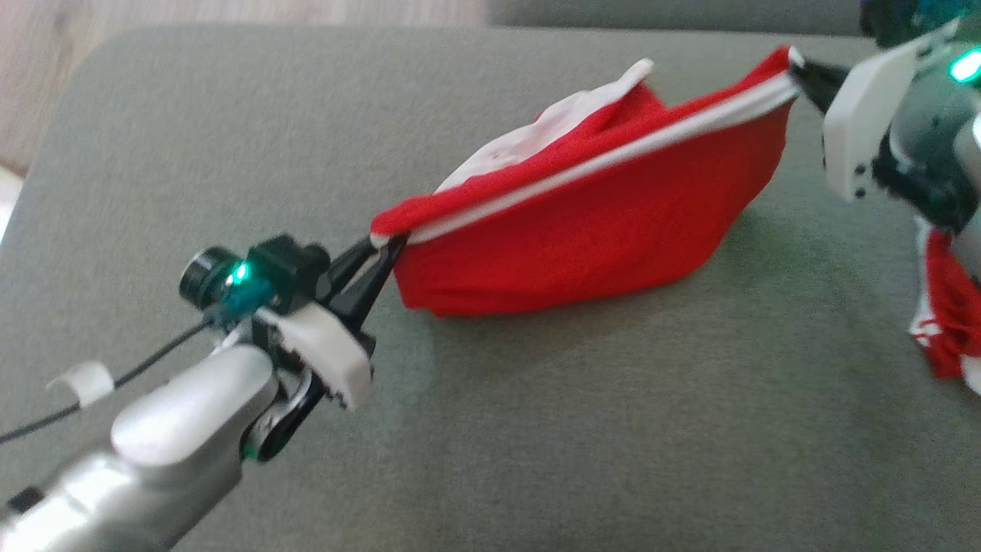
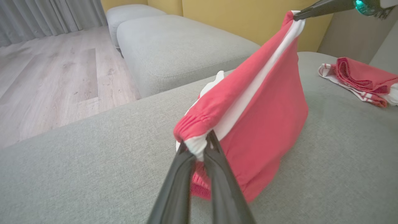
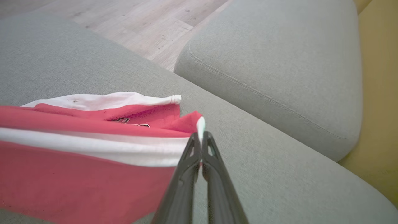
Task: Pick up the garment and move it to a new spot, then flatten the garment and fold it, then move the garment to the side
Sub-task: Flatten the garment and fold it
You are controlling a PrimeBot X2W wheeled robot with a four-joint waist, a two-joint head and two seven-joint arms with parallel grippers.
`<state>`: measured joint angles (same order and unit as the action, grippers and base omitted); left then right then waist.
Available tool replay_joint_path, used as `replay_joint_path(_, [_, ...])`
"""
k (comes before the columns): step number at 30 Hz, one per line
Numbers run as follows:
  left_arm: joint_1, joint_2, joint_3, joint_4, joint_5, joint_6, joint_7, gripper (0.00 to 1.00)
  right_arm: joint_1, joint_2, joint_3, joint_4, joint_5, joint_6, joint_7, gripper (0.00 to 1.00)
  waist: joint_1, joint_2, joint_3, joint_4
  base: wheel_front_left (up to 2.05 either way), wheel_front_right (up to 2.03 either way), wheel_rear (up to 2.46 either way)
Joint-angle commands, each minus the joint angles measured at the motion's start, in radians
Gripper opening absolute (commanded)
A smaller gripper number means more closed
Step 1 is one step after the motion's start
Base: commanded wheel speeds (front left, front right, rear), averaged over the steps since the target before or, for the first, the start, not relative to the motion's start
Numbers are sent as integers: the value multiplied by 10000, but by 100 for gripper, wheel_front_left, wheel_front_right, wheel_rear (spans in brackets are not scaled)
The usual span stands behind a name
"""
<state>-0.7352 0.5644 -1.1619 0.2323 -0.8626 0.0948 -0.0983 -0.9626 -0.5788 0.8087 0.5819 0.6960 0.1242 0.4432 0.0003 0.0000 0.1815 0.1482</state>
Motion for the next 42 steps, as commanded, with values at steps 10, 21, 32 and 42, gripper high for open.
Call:
replay_joint_path(10, [-1825, -1139, 516, 1630, 152, -713, -281, 0, -2061, 423, 540, 1713, -584, 65, -333, 0, -3, 0, 1988, 1569, 0, 0, 0])
replay_joint_path(21, [-2428, -2178, 276, 3196, 180, -1350, -388, 0, -2975, 787, 1118, 3081, -588, 65, -1071, 100, -3, 0, 2665, 2184, 0, 0, 0])
replay_joint_path(32, [-2421, -2347, 831, 4074, -45, -1142, -1243, 100, -3292, 1270, 997, 4158, -551, 65, -3360, 100, -3, 0, 2186, 1773, 0, 0, 0])
replay_joint_path(42, [-1742, -1790, 2776, 3390, -49, -318, -1627, 100, -2426, 2046, 109, 4382, -44, 65, -6404, 100, -3, 0, 901, 738, 0, 0, 0])
